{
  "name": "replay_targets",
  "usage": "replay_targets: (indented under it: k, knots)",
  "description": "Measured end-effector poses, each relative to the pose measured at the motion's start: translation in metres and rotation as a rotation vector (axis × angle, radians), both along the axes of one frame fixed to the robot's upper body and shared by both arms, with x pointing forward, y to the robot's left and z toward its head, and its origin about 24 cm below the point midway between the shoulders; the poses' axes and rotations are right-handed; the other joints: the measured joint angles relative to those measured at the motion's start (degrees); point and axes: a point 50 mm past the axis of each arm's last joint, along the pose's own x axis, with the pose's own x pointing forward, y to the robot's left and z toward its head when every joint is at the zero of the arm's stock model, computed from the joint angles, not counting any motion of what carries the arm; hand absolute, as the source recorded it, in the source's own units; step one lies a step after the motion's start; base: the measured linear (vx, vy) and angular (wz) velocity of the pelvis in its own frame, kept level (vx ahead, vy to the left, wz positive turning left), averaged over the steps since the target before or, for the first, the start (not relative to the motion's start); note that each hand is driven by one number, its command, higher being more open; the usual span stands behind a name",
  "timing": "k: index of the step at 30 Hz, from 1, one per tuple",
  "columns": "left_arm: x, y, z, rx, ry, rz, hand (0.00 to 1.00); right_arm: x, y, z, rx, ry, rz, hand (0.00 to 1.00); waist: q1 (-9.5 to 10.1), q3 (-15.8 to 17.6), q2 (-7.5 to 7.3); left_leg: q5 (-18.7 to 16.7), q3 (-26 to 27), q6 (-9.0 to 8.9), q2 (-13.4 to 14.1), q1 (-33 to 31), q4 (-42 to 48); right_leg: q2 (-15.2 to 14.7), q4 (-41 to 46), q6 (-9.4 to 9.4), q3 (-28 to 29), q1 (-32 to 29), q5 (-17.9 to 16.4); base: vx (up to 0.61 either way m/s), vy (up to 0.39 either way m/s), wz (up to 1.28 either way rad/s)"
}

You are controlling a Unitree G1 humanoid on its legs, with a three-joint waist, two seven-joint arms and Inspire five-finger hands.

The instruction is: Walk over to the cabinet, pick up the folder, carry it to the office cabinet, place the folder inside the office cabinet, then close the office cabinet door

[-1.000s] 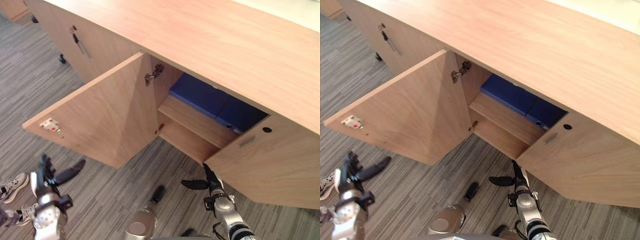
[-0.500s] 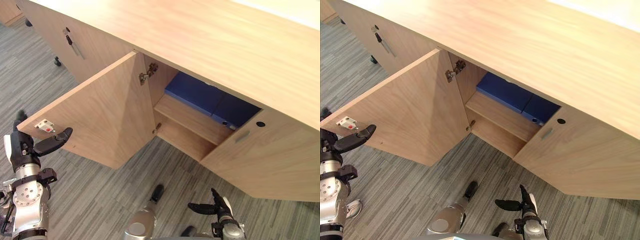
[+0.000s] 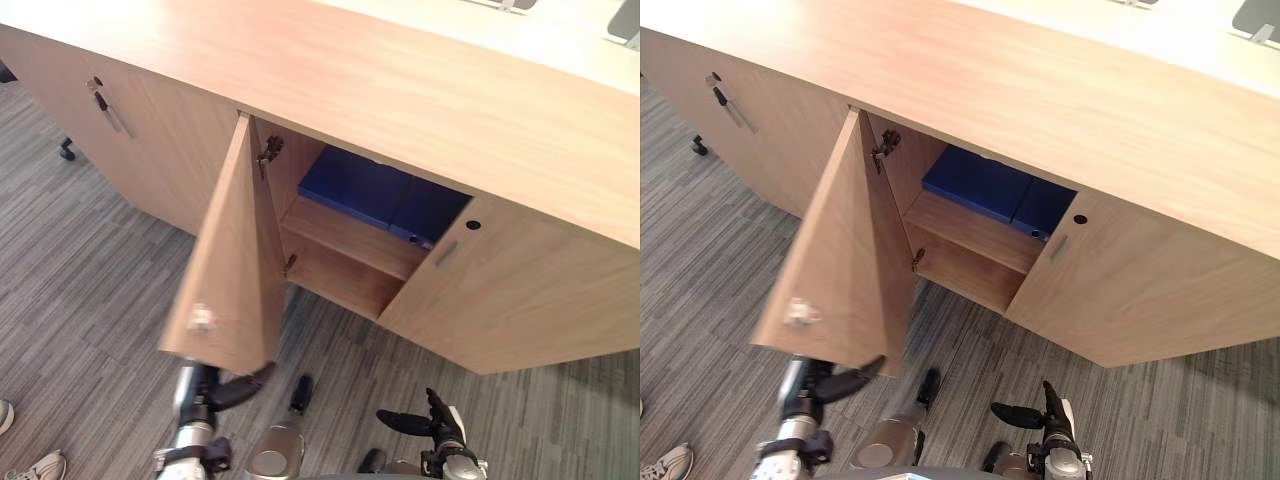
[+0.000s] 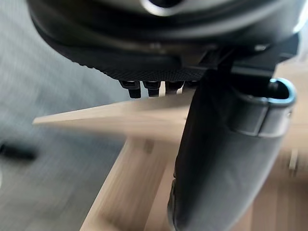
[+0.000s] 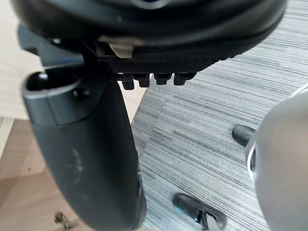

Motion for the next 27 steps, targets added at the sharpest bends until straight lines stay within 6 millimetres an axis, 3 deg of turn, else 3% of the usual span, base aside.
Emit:
replay_targets:
  k: [2,4,8,12,14,17,21,24,27]
  knots:
    - [0.015,-0.024,-0.001,0.005,-0.016,-0.119,1.00,0.003,0.002,0.001,-0.003,-0.009,0.027,1.00,-1.39,-0.92,0.03,-0.19,3.07,0.25,0.73,-0.21,0.00,0.31,0.00,-0.07,3.82,-1.86,0.09,-0.02,0.030,-0.65]
    - [0.032,-0.034,0.007,0.031,-0.070,-0.188,1.00,0.007,0.004,0.004,-0.005,-0.027,0.034,1.00,-2.73,-1.01,0.05,-0.38,5.47,0.48,1.39,-0.34,0.00,0.56,-0.05,-0.36,6.41,-3.24,0.55,0.02,-0.004,-0.66]
    - [0.076,-0.040,0.028,0.120,-0.199,-0.226,1.00,0.012,0.006,0.006,-0.015,-0.044,0.065,1.00,-5.30,-1.08,0.03,-0.73,9.49,0.04,2.30,-0.81,0.02,1.07,-0.88,-0.68,10.40,-5.80,3.33,0.05,-0.026,-0.64]
    - [0.125,-0.010,0.047,0.314,-0.278,-0.133,1.00,0.015,0.005,0.007,-0.022,-0.048,0.077,1.00,-7.30,-1.12,0.09,-0.78,12.11,0.21,3.40,-0.48,0.31,1.88,-3.44,-1.11,12.73,-5.54,5.76,0.12,-0.052,-0.36]
    - [0.146,0.017,0.059,0.380,-0.296,-0.013,1.00,0.016,0.005,0.007,-0.022,-0.048,0.078,1.00,-8.14,-1.12,0.08,-0.71,12.92,0.30,3.62,0.17,0.33,2.31,-3.80,-1.15,13.35,-4.87,5.89,0.13,-0.068,-0.18]
    - [0.150,0.045,0.061,0.434,-0.273,0.097,1.00,0.017,0.003,0.007,-0.028,-0.042,0.080,1.00,-8.51,-1.12,0.09,-0.70,14.63,0.29,3.73,2.28,0.32,2.50,-4.31,-1.15,14.34,-3.24,5.89,0.06,-0.057,-0.23]
    - [0.145,0.049,0.054,0.436,-0.241,0.127,1.00,0.016,-0.003,0.006,-0.037,-0.035,0.072,1.00,-8.71,-1.15,0.16,-0.81,15.05,0.14,4.00,3.04,0.29,2.43,-4.68,-1.18,14.83,-2.59,5.87,0.01,-0.026,-0.10]
    - [0.123,0.043,0.031,0.359,-0.154,0.132,1.00,0.014,-0.006,0.005,-0.034,-0.023,0.040,1.00,-9.25,-1.14,0.19,-1.20,15.22,-0.35,4.10,3.36,-0.01,2.43,-4.64,-1.23,15.18,-2.55,5.84,-0.04,0.002,-0.07]
    - [0.082,0.043,-0.004,0.221,0.006,0.146,1.00,0.011,-0.009,0.004,-0.034,-0.005,0.019,1.00,-9.47,-1.16,0.40,-2.65,16.27,-0.42,4.43,4.52,-0.04,2.55,-4.63,-1.27,16.12,-2.23,5.82,-0.03,0.016,-0.14]
